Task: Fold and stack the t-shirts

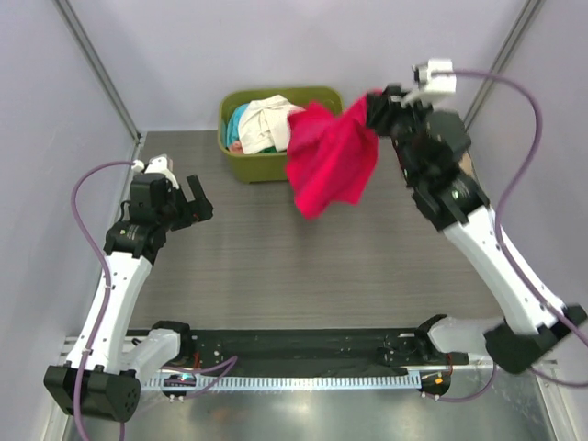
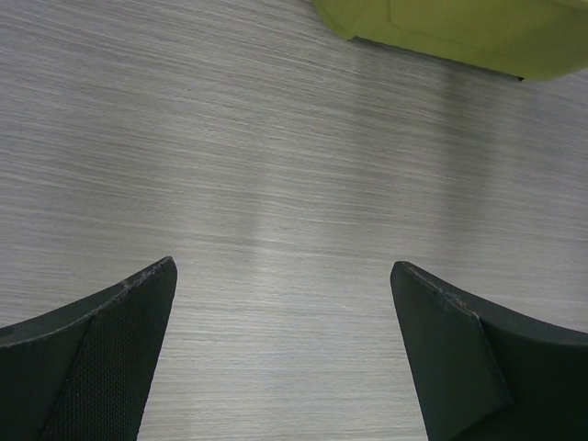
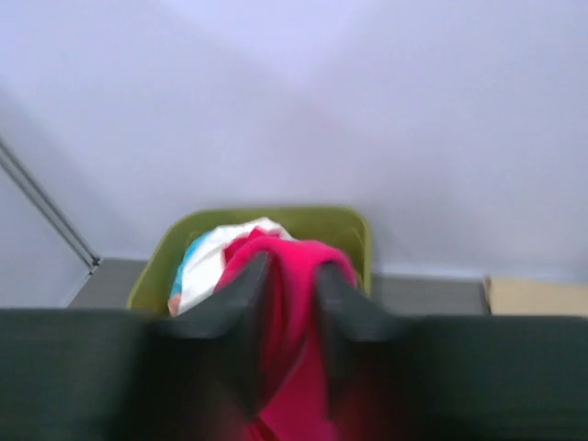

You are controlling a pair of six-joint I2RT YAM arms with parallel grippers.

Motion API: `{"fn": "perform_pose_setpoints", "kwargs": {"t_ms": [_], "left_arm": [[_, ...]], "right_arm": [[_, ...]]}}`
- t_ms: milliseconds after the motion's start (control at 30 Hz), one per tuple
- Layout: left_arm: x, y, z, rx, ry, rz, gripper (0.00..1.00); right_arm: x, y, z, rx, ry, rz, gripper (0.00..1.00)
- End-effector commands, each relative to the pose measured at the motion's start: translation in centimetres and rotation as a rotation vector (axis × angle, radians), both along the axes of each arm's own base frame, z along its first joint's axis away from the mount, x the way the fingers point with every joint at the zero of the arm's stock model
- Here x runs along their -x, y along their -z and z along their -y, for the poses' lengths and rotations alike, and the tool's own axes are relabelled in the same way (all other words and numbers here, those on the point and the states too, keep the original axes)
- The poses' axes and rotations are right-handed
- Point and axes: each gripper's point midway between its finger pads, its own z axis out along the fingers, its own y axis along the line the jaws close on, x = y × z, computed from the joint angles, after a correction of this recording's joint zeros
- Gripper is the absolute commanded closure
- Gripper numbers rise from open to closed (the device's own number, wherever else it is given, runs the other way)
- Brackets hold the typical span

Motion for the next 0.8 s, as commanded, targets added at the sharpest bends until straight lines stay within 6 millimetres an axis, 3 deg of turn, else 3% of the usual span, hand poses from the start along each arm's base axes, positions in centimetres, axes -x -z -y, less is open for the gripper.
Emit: {"fn": "perform_pose_setpoints", "kwargs": {"t_ms": [0,33,67,167,233,267,333,367,400,467,500,533,567,600,633,667,767], "left_arm": [[-0.3,-0.6,-0.5,-0.029,-0.016,0.025,0.00],[-0.5,-0.5,-0.6,-0.032,-0.018,0.016,0.00],[-0.6,-0.4,-0.6,-0.027,-0.025,0.011,0.00],[-1.6,-0.1,-0.6,-0.031,-0.036,-0.022,0.00],[-2.7,-0.5,-0.4,-0.029,-0.042,-0.036,0.00],[-2.9,-0.6,-0.3,-0.029,-0.044,-0.045,0.00],[-4.0,-2.0,-0.2,-0.033,-0.051,-0.027,0.00],[-4.6,-1.6,-0.3,-0.052,-0.062,-0.053,0.00],[-5.5,-2.9,-0.1,-0.056,-0.063,-0.032,0.00],[-7.2,-2.4,-0.1,-0.080,-0.072,-0.062,0.00],[-8.3,-3.7,-0.1,-0.082,-0.077,-0.033,0.00],[-9.2,-3.9,-0.2,-0.092,-0.083,-0.032,0.00],[-10.7,-2.0,-0.1,-0.110,-0.083,-0.091,0.00],[-12.1,-3.4,0.2,-0.101,-0.083,-0.062,0.00],[-13.1,-2.8,0.5,-0.098,-0.082,-0.082,0.00],[-15.4,-2.5,0.6,-0.104,-0.098,-0.089,0.00],[-18.8,-1.8,0.3,-0.129,-0.141,-0.109,0.00]], "right_arm": [[0.9,9.2,3.6,-0.001,0.154,-0.146,0.36],[1.4,11.0,4.5,-0.031,0.190,-0.183,0.13],[2.3,14.0,5.5,-0.018,0.218,-0.237,0.01],[4.1,19.8,8.6,-0.017,0.355,-0.383,0.00],[5.0,23.3,9.8,-0.008,0.397,-0.454,0.00],[5.3,24.1,9.8,-0.034,0.393,-0.469,0.00],[5.7,25.0,9.4,-0.048,0.362,-0.488,0.00],[5.8,26.0,8.9,-0.036,0.337,-0.512,0.00],[5.6,26.9,8.0,-0.034,0.295,-0.540,0.00],[5.6,28.8,6.8,-0.016,0.239,-0.591,0.00],[5.7,29.6,5.6,-0.028,0.179,-0.619,0.00],[5.7,31.3,4.9,-0.016,0.155,-0.661,0.00],[5.6,31.8,4.2,-0.025,0.126,-0.671,0.00],[5.9,32.7,3.1,-0.040,0.070,-0.700,0.00],[6.2,34.1,2.9,-0.040,0.057,-0.731,0.00],[6.2,34.4,2.3,-0.056,0.029,-0.731,0.00],[7.2,35.7,1.1,-0.077,-0.044,-0.768,0.01]]}}
